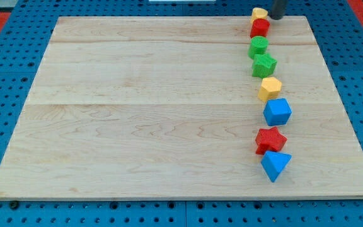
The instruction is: Separate the yellow heart from the line of blocks
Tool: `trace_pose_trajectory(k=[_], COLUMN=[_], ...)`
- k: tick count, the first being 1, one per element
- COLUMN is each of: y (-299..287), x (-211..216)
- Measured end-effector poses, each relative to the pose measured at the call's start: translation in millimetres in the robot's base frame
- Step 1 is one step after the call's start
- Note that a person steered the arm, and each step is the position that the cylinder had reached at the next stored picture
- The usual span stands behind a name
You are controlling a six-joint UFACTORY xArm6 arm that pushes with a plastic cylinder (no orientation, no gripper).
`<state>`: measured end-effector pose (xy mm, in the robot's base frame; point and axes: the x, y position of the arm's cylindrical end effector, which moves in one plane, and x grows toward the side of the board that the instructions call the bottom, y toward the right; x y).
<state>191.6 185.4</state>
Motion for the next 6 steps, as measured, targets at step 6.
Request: trace_pose_trajectory(k=[6], y=[-117.1], x=[0.5])
